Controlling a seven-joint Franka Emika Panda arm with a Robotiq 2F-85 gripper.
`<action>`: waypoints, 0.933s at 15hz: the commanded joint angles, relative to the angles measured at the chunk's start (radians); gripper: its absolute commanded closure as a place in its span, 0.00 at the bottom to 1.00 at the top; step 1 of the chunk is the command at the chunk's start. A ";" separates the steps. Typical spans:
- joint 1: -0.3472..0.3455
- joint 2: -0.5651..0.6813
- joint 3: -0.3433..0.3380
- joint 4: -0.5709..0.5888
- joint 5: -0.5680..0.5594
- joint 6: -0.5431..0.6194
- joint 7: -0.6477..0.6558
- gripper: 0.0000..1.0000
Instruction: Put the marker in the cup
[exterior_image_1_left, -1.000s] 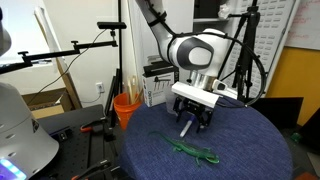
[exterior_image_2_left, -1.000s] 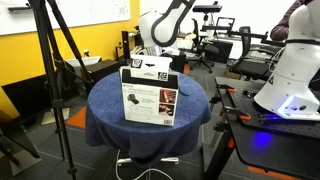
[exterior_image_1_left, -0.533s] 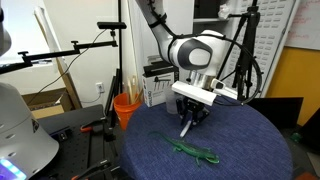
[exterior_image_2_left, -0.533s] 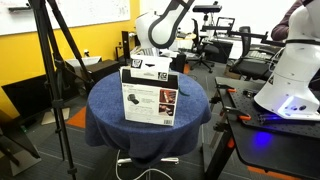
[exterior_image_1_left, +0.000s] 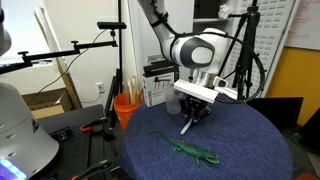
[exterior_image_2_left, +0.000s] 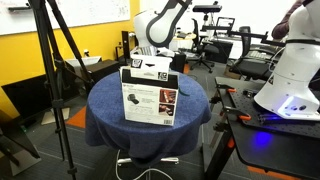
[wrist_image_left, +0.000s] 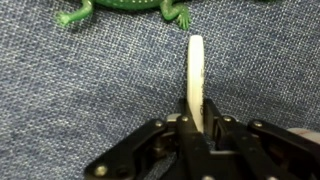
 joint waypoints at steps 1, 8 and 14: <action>-0.039 -0.025 0.035 0.028 0.021 -0.026 0.026 0.95; -0.095 -0.125 0.088 -0.023 0.135 0.030 0.006 0.95; -0.102 -0.254 0.152 -0.141 0.262 0.190 -0.020 0.95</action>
